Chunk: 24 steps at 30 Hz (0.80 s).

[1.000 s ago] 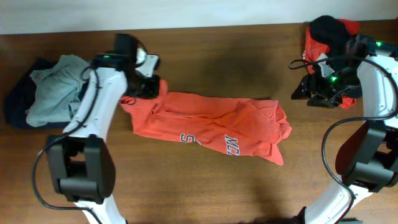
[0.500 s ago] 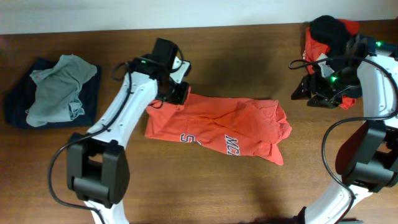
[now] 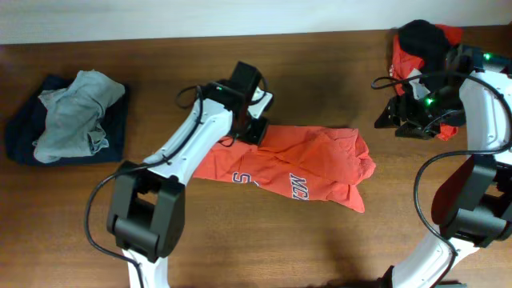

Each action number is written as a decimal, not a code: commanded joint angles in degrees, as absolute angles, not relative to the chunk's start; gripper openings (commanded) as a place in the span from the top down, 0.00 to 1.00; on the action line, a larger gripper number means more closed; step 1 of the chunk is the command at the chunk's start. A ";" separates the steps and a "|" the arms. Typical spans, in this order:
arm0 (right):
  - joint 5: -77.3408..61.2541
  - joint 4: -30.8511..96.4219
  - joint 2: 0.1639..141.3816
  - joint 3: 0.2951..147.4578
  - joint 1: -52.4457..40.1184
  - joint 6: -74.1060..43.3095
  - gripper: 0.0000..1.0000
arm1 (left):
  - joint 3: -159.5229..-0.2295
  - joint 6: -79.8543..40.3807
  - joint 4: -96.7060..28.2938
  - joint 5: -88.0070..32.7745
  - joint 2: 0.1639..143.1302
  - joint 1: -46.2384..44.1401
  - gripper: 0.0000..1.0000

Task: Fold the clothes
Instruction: 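Fold the left end of the shirt rightward with the left gripper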

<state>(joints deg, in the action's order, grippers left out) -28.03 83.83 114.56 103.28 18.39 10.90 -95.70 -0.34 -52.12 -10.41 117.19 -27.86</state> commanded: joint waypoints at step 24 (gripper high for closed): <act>-28.45 84.14 113.08 104.27 18.35 11.57 0.32 | -98.19 -0.36 -59.35 -9.80 116.88 -28.27 0.24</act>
<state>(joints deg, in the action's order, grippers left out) -27.99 83.99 114.56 103.28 18.39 10.96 -96.66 -1.54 -59.24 -11.35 117.19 -29.26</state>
